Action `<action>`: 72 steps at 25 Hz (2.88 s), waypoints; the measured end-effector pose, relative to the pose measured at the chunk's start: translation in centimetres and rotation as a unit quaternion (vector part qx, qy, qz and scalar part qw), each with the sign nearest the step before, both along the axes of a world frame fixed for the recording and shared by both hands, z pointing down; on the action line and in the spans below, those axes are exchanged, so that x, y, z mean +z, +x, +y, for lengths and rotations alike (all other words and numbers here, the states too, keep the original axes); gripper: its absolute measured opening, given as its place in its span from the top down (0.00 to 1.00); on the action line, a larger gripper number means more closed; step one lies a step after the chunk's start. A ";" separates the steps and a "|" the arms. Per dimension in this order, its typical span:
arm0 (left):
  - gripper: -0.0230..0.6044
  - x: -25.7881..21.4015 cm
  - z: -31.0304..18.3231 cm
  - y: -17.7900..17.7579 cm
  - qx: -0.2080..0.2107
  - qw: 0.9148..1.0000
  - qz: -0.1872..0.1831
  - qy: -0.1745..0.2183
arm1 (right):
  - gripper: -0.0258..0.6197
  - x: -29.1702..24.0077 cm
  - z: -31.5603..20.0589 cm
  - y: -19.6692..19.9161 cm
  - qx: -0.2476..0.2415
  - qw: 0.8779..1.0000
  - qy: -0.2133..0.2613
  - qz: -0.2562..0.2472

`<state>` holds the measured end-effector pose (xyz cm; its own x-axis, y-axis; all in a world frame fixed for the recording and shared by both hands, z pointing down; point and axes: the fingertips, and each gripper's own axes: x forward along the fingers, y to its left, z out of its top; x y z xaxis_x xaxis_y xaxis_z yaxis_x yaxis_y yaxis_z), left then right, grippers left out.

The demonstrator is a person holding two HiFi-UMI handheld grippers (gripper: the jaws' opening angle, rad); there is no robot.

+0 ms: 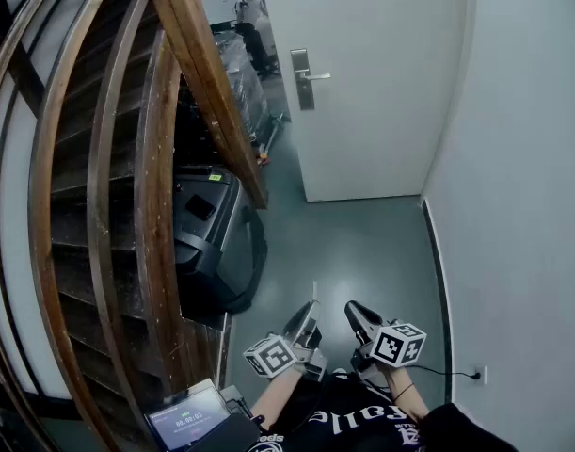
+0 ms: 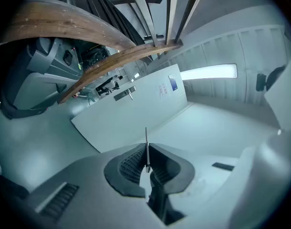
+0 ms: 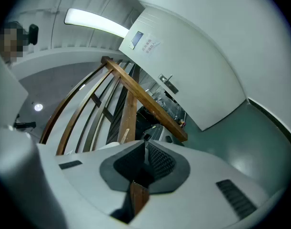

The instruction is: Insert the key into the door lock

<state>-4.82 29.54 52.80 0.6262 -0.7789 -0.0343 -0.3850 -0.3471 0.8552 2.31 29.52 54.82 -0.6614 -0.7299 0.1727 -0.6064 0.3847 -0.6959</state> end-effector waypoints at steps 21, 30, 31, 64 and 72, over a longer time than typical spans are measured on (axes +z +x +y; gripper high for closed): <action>0.92 0.7 -13.9 0.8 0.023 1.000 -0.019 -0.011 | 0.91 0.5 -12.8 5.3 0.079 0.997 -0.013 0.010; 0.92 -1.7 -29.0 -3.3 0.019 1.000 -0.024 0.007 | 0.91 -1.9 -27.2 1.6 0.077 0.997 -0.002 0.020; 0.92 -2.0 -30.5 -3.7 0.020 0.999 -0.022 0.011 | 0.91 -2.1 -28.7 1.1 0.077 0.997 0.000 0.022; 0.92 -1.3 -62.3 2.0 -0.057 0.997 0.050 -0.010 | 0.91 -3.1 -61.1 5.9 -0.048 0.998 0.006 0.034; 0.92 -0.2 -69.0 3.6 -0.076 0.996 0.034 -0.017 | 0.91 -1.4 -64.7 8.4 -0.076 0.997 -0.009 0.024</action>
<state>-1.26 -39.46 52.60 0.4983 -0.8659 -0.0444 -0.3712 -0.2594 0.8916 10.69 -35.23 53.41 -0.7549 -0.6181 0.2193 -0.5749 0.4626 -0.6750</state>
